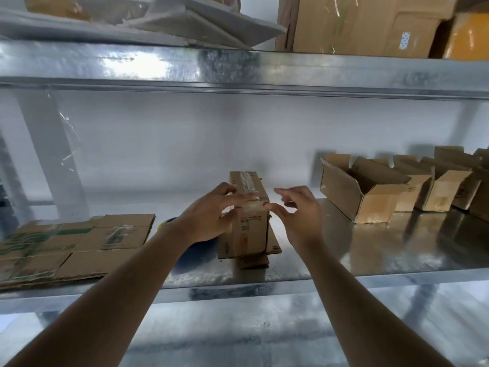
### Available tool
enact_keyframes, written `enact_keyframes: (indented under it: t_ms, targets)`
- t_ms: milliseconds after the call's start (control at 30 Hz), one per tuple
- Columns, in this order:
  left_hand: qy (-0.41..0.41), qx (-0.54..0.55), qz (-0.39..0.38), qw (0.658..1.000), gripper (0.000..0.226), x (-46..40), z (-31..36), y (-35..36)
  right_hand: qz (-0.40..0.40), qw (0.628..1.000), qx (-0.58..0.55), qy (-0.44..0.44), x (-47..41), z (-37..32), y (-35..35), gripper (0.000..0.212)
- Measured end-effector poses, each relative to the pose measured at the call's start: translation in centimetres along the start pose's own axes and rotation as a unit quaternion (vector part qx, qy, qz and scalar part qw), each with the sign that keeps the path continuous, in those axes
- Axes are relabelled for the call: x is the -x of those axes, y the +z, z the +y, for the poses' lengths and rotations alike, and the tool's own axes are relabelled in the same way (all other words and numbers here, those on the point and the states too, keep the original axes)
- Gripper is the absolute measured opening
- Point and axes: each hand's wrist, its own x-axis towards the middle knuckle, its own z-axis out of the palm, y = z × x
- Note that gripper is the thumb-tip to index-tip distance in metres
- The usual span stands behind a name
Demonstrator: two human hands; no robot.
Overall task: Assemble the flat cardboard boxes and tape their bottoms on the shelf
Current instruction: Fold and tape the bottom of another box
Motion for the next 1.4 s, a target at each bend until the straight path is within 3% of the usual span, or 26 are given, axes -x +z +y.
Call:
enact_keyframes:
  t_ms: [267,500,700,933,1000,1133,1200,1400]
  targets:
    - [-0.02,-0.015,-0.007,1.0,0.05,-0.5,1.1,-0.1,0.025,0.997,-0.066,-0.011,1.5,0.8,0.8,0.028]
    - [-0.049,0.077,0.037,0.995,0.036,-1.3,1.9,0.4,-0.041,0.963,-0.213,0.16,1.9,1.3,1.3,0.016]
    - [-0.071,0.126,0.03,0.989,0.031,-2.0,2.6,-0.3,-0.053,0.932,-0.307,0.186,2.6,0.9,0.2,0.019]
    - [-0.052,0.084,0.071,0.993,0.02,-3.1,4.9,0.3,-0.031,0.893,-0.371,0.252,2.4,0.8,0.4,0.018]
    - [-0.049,0.044,0.081,0.995,0.025,-3.4,5.2,0.6,-0.03,0.862,-0.416,0.289,2.2,0.5,0.2,0.022]
    - [-0.029,-0.017,0.105,0.994,0.027,-3.5,5.2,1.6,-0.013,0.753,-0.551,0.359,1.6,0.8,-0.3,0.019]
    - [-0.033,-0.024,0.117,0.992,0.024,-3.4,4.9,2.0,-0.006,0.731,-0.569,0.377,1.3,0.9,-0.3,0.02]
    - [-0.079,-0.031,0.176,0.981,0.023,-3.4,6.3,3.2,-0.042,0.758,-0.528,0.381,1.1,0.5,0.6,0.024]
